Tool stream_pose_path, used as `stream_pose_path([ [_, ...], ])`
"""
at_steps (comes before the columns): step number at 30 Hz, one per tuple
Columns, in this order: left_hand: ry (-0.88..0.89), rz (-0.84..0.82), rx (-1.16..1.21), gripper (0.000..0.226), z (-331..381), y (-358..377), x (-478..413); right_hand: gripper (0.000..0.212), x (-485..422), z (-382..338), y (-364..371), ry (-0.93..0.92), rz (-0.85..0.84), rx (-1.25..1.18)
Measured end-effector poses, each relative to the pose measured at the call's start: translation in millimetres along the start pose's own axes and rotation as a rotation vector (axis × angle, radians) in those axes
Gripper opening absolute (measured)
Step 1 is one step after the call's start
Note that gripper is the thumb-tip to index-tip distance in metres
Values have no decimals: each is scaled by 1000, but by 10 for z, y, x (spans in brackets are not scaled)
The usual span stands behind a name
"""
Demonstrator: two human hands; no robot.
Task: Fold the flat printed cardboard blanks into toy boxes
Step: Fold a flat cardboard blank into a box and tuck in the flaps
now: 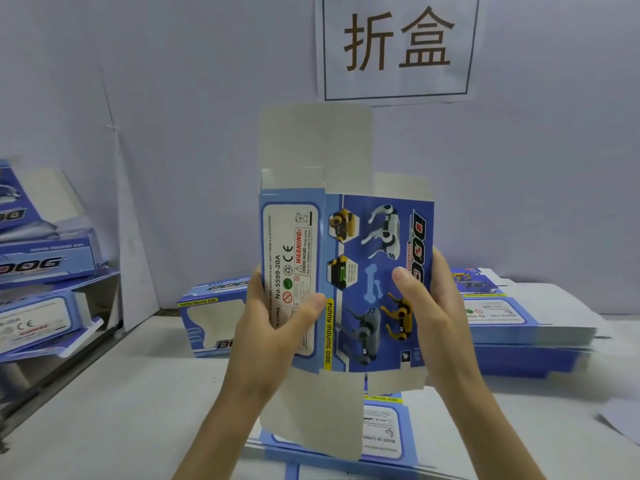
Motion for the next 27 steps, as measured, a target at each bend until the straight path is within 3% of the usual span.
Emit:
stream_pose_path([
  [5, 9, 53, -188, 111, 56, 12, 29, 73, -14, 31, 21, -44, 15, 148],
  [6, 10, 74, -241, 109, 68, 6, 37, 76, -17, 42, 9, -51, 13, 174],
  [8, 25, 103, -302, 80, 77, -54, 14, 84, -38, 86, -39, -27, -9, 192],
  [10, -3, 110, -213, 45, 60, -142, -37, 96, -51, 132, -73, 42, -63, 196],
  [11, -33, 101, -125, 38, 42, -183, -63, 103, -47, 146, -79, 48, -102, 231],
  [16, -152, 146, 122, 39, -76, -276, -126, 117, 35, 207, -47, 34, -424, 649],
  [19, -140, 158, 134, 47, -101, -292, -148, 119, 47, 207, -75, 86, -467, 712],
  [22, -111, 13, 227, 69, -85, -218, -147, 116, 14, 157, -85, -41, -329, 785],
  [25, -105, -236, 422, 76, -48, -180, -105, 93, -21, 106, -124, -166, -162, 803],
  [27, -120, -395, 323, 75, -46, -114, -20, 81, -20, 81, -127, -241, -79, 830],
])
Point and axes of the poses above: each hand's wrist, its own x-axis away from the middle knuckle, its own y-axis out of the palm, z = x × y, the point moved 4 cm from there along -x, towards the middle knuckle, and after that the axes turned 1 degree about -z, right-handed, at the moved point
